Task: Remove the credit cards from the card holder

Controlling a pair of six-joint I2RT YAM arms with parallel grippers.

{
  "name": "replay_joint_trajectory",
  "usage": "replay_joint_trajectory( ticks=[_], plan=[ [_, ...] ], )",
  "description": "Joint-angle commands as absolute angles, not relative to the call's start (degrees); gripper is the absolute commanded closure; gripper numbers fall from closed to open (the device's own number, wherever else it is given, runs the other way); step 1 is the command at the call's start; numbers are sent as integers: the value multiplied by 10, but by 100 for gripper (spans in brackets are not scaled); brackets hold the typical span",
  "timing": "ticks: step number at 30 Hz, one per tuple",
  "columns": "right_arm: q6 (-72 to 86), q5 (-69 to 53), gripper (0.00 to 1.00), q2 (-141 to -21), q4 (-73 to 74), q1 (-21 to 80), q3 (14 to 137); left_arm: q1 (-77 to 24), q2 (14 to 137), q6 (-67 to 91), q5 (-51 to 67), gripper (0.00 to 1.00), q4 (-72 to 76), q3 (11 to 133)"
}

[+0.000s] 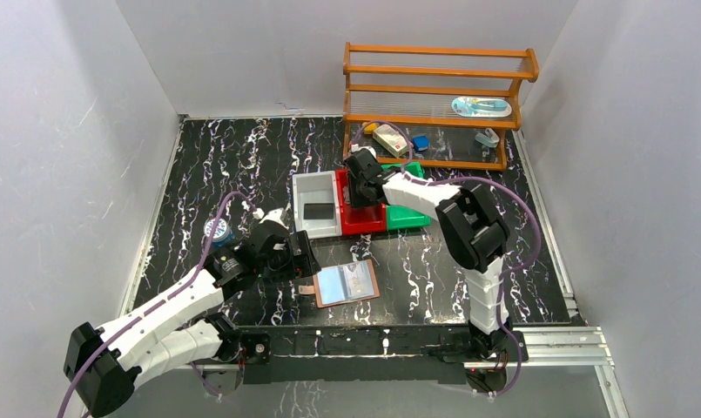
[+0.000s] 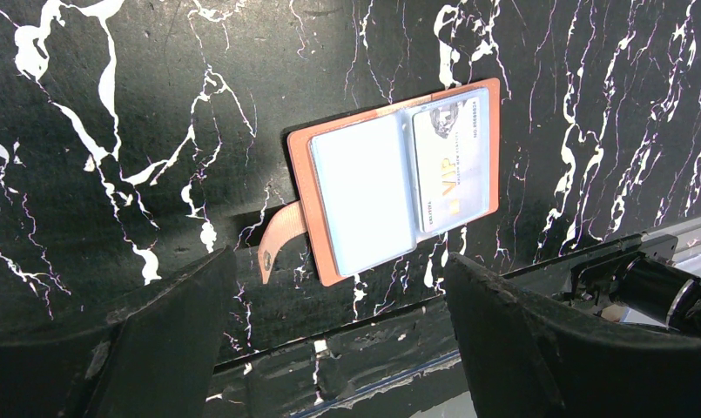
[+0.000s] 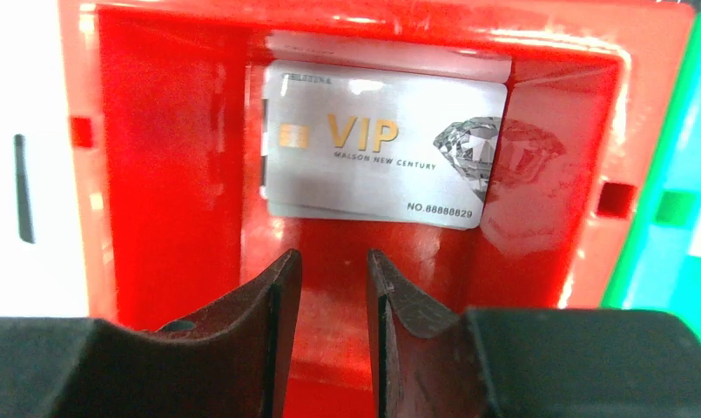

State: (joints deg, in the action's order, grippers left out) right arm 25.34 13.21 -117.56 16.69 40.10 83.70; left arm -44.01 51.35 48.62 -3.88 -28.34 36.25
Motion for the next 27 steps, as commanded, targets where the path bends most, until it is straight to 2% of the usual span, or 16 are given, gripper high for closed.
replay_joint_trajectory(
  ticks=[1, 10, 16, 17, 18, 19, 27],
  plan=[
    [252, 101, 58, -1089, 141, 400, 828, -443, 513, 485, -37, 12, -283, 362],
    [269, 78, 53, -949, 142, 400, 755, -443, 518, 482, -30, 12, -274, 361],
    [311, 73, 28, -834, 127, 398, 655, -443, 517, 469, -14, 7, -257, 360],
    [320, 68, 22, -816, 119, 397, 637, -443, 514, 468, -14, 6, -256, 360],
    [342, 65, 8, -798, 109, 397, 617, -443, 510, 468, -15, 5, -255, 360],
    [366, 66, 2, -776, 104, 396, 598, -443, 506, 469, -15, 4, -253, 360],
    [479, -57, 3, -702, 38, 395, 450, -442, 482, 478, 8, 2, -192, 345]
  ],
)
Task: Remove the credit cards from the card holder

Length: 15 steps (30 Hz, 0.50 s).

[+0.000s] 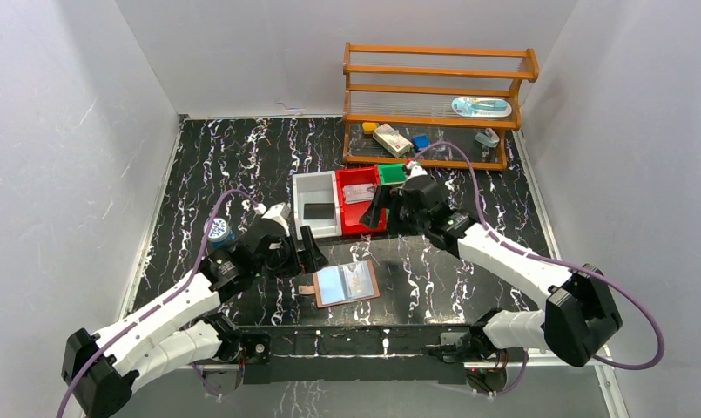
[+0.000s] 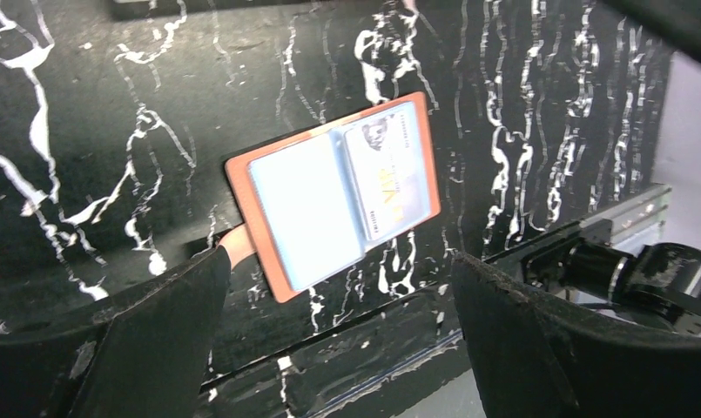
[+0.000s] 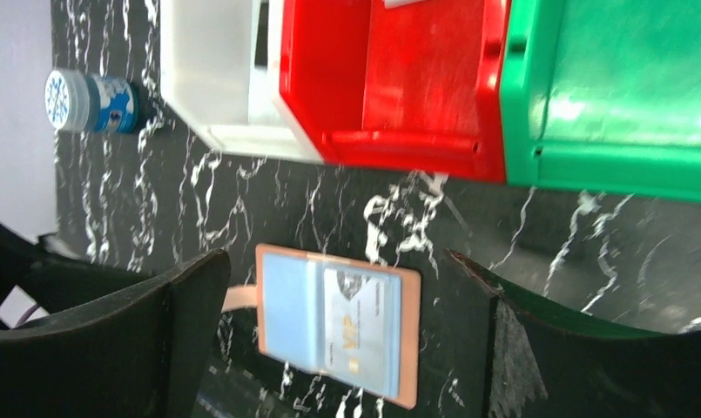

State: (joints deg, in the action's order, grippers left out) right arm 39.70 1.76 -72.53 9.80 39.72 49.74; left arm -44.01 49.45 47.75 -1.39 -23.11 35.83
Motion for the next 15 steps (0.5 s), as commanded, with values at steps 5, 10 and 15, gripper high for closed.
replay_joint_trajectory(
  ticks=[5, 10, 15],
  plan=[
    [542, -146, 21, -691, -50, 413, 374, -442, 487, 495, 44, 2, -139, 324],
    [573, -115, 30, -697, -32, 444, 349, -442, 515, 504, 89, 2, -97, 311],
    [593, -135, 39, -734, -43, 456, 340, -442, 550, 501, 121, 2, -86, 318]
  ],
)
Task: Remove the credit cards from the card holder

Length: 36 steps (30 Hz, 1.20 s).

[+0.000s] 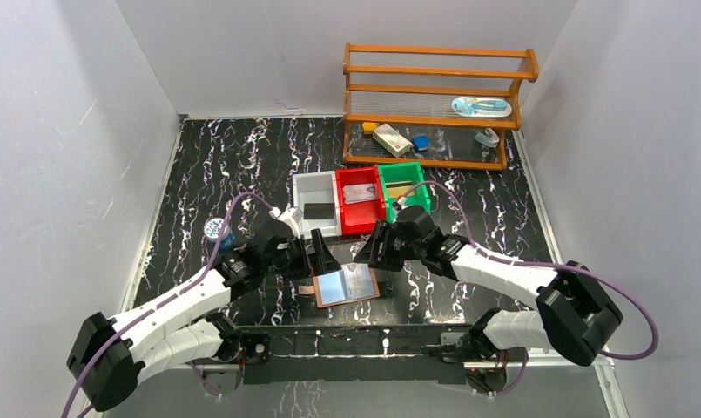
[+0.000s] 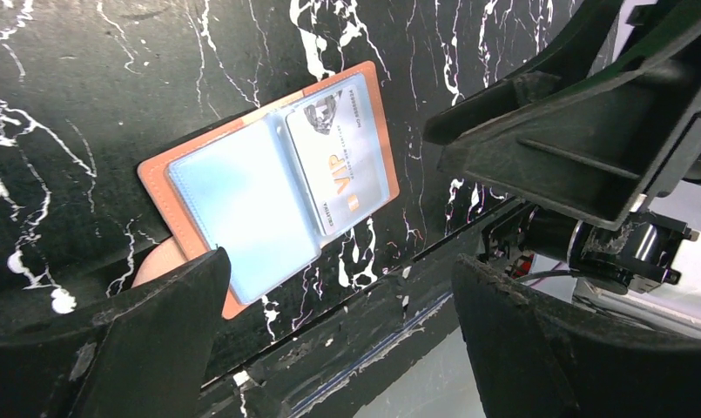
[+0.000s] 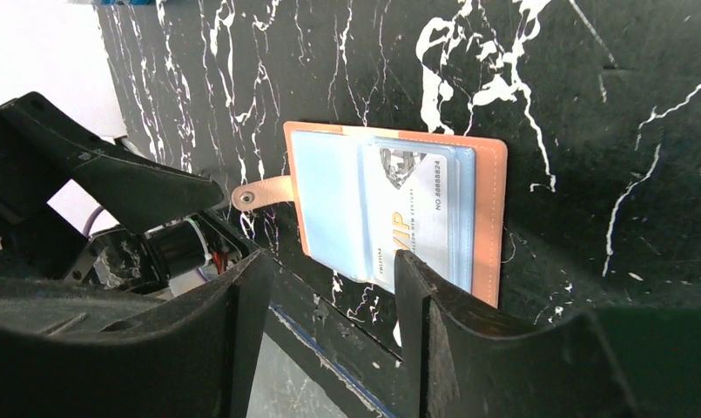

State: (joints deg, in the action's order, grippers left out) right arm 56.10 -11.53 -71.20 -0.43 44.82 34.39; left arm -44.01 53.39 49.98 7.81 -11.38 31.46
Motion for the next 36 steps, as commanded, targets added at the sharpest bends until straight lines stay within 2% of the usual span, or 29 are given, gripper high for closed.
replay_joint_trajectory(
  ticks=[1, 19, 24, 29, 36],
  plan=[
    [596, -139, 40, -743, -45, 457, 340, -442, 555, 501, 124, 2, -85, 319],
    [603, -126, 47, -820, 9, 462, 363, -441, 604, 481, 153, 2, -88, 336],
    [605, -133, 53, -830, 0, 462, 355, -442, 617, 477, 166, 4, -81, 339],
    [609, -123, 59, -822, 1, 462, 348, -441, 633, 478, 183, 11, -61, 338],
    [610, -128, 62, -820, 1, 462, 342, -442, 685, 504, 220, 31, 4, 332]
  ],
)
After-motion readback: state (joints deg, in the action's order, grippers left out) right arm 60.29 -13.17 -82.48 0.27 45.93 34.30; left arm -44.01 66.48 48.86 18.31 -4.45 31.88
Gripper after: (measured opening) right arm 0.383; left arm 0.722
